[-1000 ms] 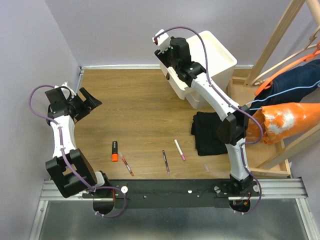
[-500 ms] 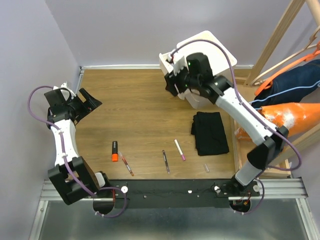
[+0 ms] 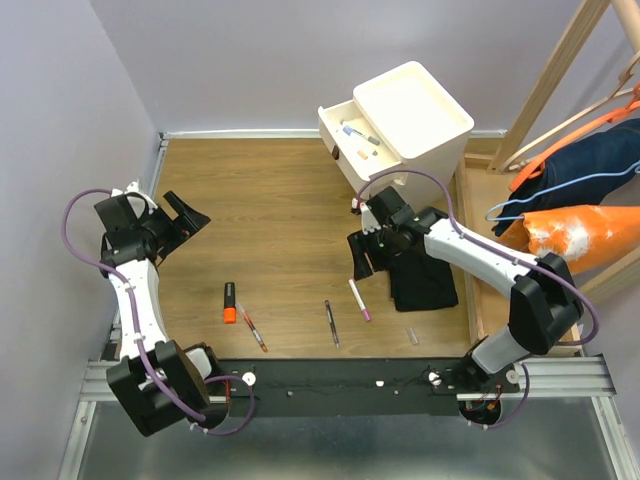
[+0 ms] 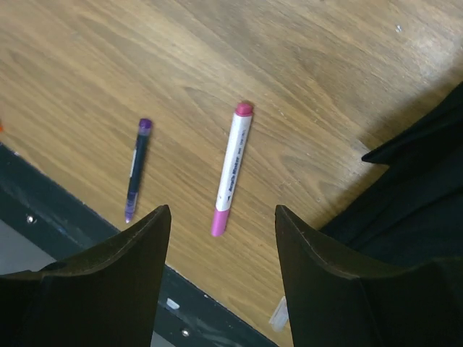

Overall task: Sort the stationery into containers
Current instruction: Pick up the pen from the center of the board.

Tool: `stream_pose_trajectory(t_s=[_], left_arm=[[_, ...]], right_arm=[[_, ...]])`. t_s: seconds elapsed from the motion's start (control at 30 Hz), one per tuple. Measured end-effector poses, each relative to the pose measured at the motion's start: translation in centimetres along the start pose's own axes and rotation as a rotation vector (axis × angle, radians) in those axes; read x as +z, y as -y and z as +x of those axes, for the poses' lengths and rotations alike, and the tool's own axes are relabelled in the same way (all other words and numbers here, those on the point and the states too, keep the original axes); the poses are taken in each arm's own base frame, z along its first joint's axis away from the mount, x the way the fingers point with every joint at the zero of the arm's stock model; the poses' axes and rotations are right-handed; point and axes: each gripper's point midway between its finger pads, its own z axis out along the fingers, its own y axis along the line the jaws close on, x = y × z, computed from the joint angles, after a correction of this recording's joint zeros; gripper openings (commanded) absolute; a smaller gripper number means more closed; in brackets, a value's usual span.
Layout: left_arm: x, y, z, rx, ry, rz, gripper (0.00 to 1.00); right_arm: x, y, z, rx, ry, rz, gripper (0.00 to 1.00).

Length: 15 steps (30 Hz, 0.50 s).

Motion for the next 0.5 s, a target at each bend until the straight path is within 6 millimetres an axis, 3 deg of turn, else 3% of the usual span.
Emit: stream_pose_trajectory(t_s=[0.27,0.5], left_arm=[[-0.9,0.0,2.0,-0.007,0.0,0.004,0.98],[-1.0,0.0,2.2,-0.009,0.004,0.005,0.98]], right_arm=[[3.2,0.4,1.5,0.013,-0.07,0.056,0.64],[5.7,-0.2,3.3,-0.009,-0.143,0.085,0.62]])
